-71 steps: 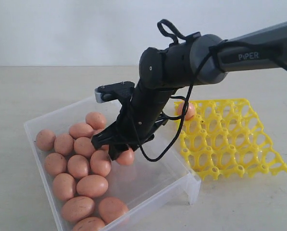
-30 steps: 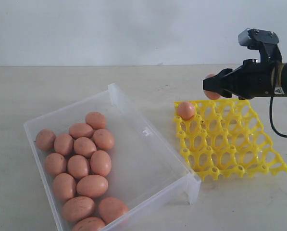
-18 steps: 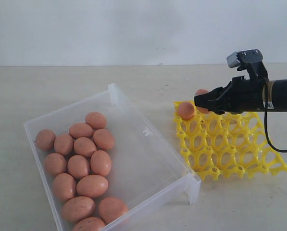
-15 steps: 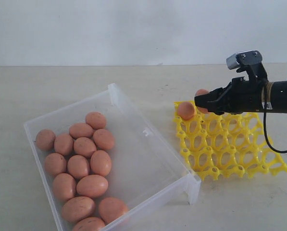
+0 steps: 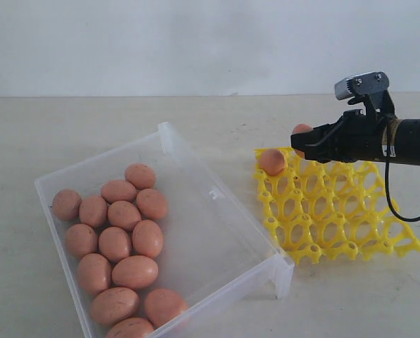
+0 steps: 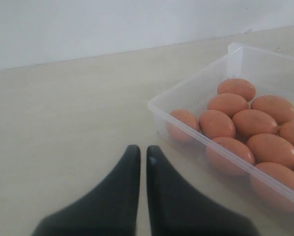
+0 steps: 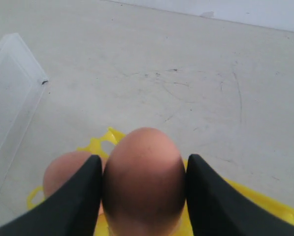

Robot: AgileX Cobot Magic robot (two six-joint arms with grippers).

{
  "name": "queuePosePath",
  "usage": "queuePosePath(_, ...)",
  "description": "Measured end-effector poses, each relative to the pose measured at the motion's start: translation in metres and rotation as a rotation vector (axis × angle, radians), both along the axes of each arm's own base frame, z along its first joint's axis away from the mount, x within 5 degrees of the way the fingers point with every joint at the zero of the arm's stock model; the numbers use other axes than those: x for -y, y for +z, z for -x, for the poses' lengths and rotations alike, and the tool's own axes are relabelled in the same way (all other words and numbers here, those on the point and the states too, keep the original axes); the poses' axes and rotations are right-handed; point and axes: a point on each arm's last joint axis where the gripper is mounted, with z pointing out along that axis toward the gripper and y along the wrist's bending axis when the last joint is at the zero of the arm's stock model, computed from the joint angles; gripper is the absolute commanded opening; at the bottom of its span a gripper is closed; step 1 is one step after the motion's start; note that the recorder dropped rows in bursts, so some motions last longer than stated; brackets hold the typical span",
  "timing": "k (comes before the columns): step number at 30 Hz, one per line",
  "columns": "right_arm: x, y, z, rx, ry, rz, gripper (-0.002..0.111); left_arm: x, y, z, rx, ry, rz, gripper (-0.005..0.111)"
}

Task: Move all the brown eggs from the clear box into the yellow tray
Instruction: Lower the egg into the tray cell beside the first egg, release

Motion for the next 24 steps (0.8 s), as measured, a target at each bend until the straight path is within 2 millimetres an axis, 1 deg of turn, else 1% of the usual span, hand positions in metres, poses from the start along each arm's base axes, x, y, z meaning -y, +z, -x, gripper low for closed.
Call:
queuePosePath(9, -0.0005, 0.0013, -0.0005, 0.01, -0.001, -0.015, 0.0, 0.0, 0.0, 0.0, 0.0, 0.0, 0.0, 0.004)
queuePosePath(10, -0.0006, 0.0015, -0.0005, 0.011, 0.0, -0.016, 0.002, 0.0, 0.0, 0.0, 0.0, 0.0, 0.0, 0.004)
queuePosePath(12, -0.0009, 0.0013, -0.0002, 0.011, 0.005, -0.012, 0.01, 0.0, 0.0, 0.0, 0.0, 0.0, 0.0, 0.004)
queuePosePath(14, -0.001, 0.0011, 0.0, 0.01, 0.009, -0.01, 0.021, 0.0, 0.0, 0.0, 0.0, 0.0, 0.0, 0.004)
queuePosePath(16, -0.001, 0.0011, 0.0, 0.01, 0.01, -0.009, 0.029, 0.0, 0.0, 0.0, 0.0, 0.0, 0.0, 0.004)
queuePosePath(18, -0.0011, 0.001, 0.0001, 0.01, 0.012, -0.008, 0.031, 0.0, 0.0, 0.0, 0.0, 0.0, 0.0, 0.004)
queuePosePath(24, -0.0013, 0.0009, 0.0003, 0.006, 0.011, -0.012, 0.031, 0.0, 0.0, 0.0, 0.0, 0.0, 0.0, 0.004)
